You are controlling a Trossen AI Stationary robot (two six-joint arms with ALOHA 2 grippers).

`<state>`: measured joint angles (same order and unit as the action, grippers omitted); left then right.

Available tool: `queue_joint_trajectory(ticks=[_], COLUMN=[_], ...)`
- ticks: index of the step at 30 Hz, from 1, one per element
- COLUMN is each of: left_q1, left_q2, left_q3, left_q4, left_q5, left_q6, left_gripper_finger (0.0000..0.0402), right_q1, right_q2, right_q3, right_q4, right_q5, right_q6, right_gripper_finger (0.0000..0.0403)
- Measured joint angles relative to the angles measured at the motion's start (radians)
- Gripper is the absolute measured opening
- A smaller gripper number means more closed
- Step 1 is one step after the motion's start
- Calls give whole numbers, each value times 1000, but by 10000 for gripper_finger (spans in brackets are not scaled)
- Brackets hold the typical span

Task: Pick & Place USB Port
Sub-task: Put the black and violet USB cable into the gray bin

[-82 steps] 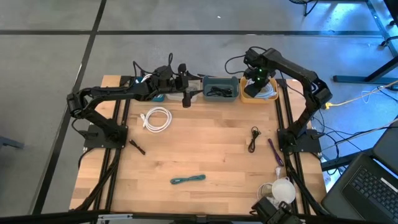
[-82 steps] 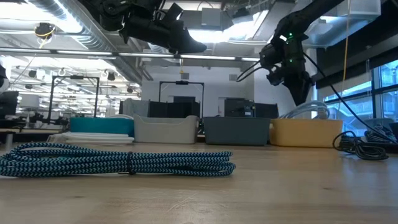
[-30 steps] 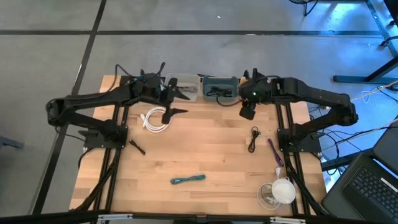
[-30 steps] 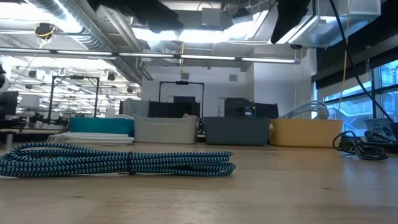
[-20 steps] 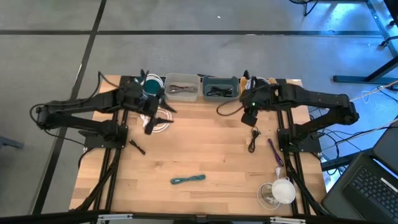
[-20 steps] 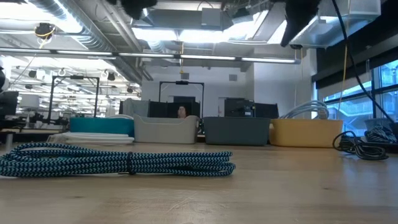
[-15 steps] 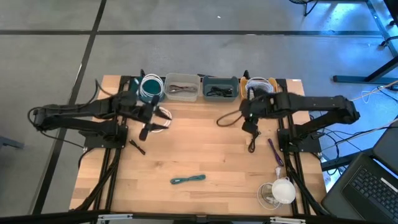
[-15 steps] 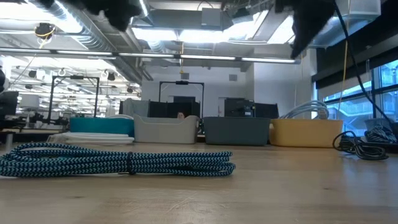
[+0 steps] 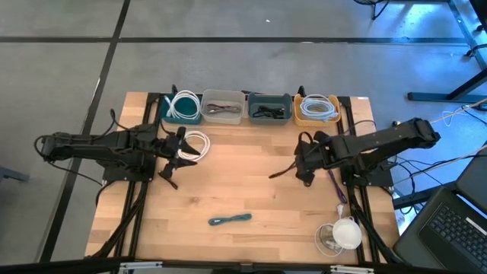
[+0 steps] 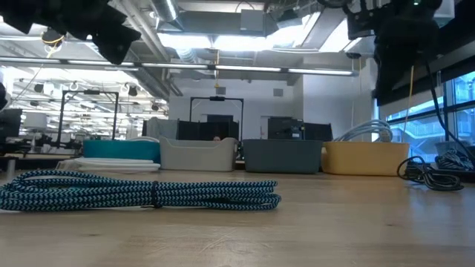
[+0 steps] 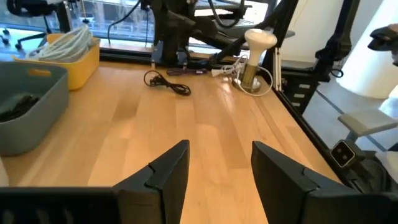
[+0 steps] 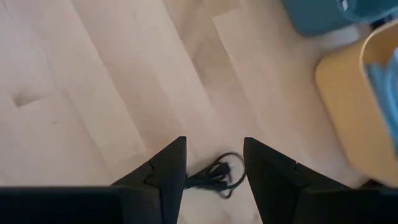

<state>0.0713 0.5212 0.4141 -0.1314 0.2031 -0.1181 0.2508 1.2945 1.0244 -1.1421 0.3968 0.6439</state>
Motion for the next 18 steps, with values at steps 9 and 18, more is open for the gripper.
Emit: queue_joint_trajectory(ticks=[9,18], left_q1=[1,1], left_q2=[16,16], left_q3=[0,0], left_q4=[-8,0], left_q5=[-5,-65], left_q6=[15,25], left_gripper_finger=[160,164], right_q1=[89,51], right_q2=[0,0], right_q3=[-97,-251], right_q4=[21,51], right_q5=[-68,-118], right_q6=[300,722], right_gripper_finger=[163,163])
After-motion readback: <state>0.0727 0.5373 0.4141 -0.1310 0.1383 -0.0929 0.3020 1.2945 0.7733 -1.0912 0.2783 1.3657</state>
